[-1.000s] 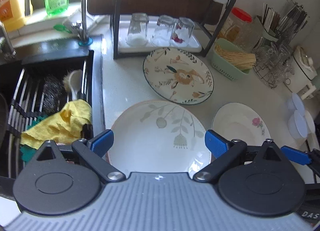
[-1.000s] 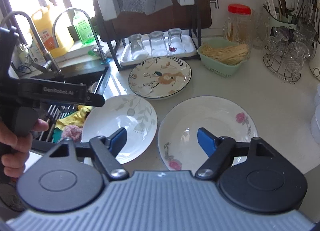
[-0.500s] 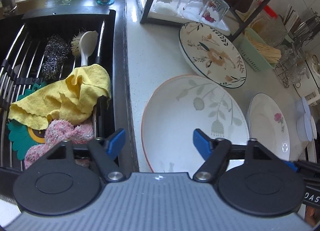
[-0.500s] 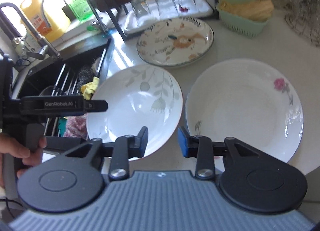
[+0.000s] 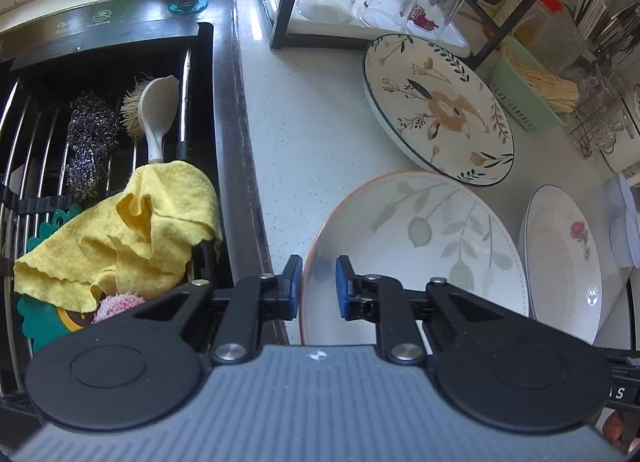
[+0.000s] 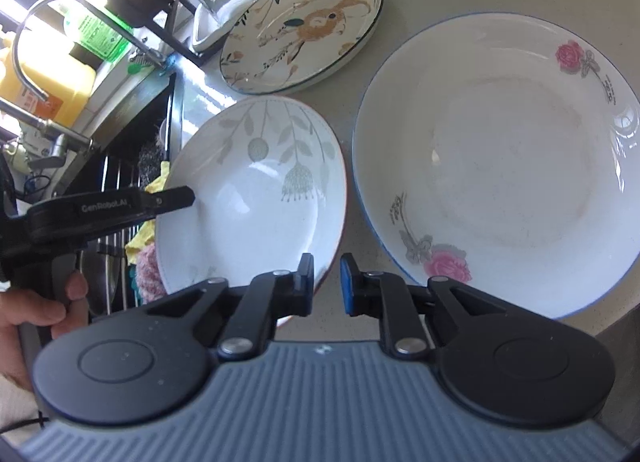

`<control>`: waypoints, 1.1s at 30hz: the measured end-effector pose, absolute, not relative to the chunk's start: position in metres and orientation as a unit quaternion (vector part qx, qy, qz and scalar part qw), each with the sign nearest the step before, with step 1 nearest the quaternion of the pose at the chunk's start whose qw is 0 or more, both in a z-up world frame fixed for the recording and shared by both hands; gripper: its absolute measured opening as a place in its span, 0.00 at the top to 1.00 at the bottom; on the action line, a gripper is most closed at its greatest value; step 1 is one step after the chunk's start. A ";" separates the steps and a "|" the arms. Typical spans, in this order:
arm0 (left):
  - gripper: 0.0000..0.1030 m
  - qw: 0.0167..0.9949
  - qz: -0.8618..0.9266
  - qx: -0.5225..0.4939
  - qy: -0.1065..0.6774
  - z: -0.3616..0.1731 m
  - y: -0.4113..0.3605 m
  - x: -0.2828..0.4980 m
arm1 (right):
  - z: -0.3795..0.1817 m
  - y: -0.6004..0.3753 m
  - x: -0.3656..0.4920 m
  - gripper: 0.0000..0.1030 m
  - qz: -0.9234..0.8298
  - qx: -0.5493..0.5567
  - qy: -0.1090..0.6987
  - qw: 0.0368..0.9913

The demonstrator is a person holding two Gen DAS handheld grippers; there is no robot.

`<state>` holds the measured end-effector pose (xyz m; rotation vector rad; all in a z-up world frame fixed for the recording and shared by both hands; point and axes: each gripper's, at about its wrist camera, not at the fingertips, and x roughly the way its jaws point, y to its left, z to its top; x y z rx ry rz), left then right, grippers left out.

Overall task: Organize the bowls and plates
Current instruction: 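Close the left tool on the leaf-pattern plate's orange rim, then lift the leaf-pattern plate with the left tool toward the rose plate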

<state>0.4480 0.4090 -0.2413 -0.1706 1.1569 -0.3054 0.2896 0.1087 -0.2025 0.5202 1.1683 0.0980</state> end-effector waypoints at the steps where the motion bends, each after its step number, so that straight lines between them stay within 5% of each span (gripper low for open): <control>1: 0.79 0.823 -0.145 -0.080 0.543 -0.242 0.409 0.450 | -0.204 0.109 0.293 0.84 0.046 0.241 0.546 0.801; 33: 0.79 0.787 -0.176 -0.152 0.571 -0.211 0.435 0.444 | -0.170 0.100 0.312 0.87 0.080 0.240 0.560 0.789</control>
